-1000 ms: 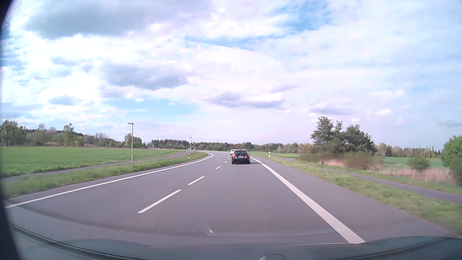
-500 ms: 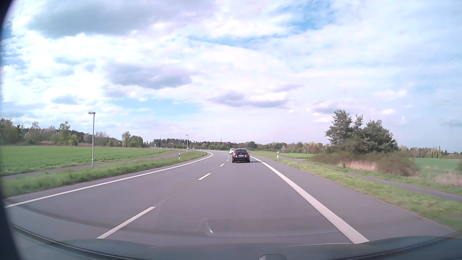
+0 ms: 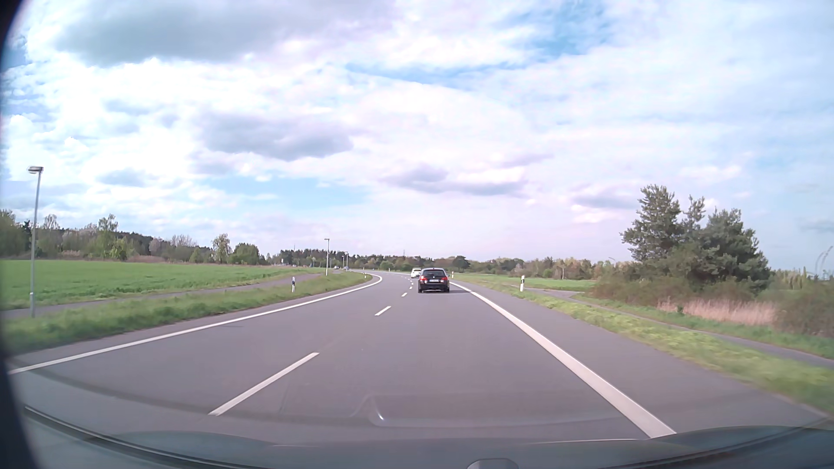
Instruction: Follow the waypoints while adhering to traffic rules and regulations
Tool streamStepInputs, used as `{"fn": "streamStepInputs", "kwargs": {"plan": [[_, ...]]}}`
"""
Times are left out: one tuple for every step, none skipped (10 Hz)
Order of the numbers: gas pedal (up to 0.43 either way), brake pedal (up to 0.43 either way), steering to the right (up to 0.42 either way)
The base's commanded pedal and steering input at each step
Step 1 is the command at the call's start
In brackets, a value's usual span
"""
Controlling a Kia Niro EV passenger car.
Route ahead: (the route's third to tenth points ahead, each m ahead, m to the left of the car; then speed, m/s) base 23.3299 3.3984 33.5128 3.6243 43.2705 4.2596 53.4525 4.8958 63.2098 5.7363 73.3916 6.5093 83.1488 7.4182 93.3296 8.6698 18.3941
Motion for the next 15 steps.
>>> {"fn": "streamStepInputs", "kwargs": {"plan": [[0.098,0.0,-0.006],[0.098,0.0,-0.006],[0.098,0.0,-0.007],[0.098,0.0,-0.007],[0.098,0.0,-0.008],[0.098,0.0,-0.009],[0.098,0.0,-0.009],[0.098,0.0,-0.009],[0.098,0.0,-0.009],[0.098,0.0,-0.009],[0.098,0.0,-0.009],[0.098,0.0,-0.009],[0.098,0.0,-0.009],[0.098,0.0,-0.009],[0.098,0.0,-0.009]]}}
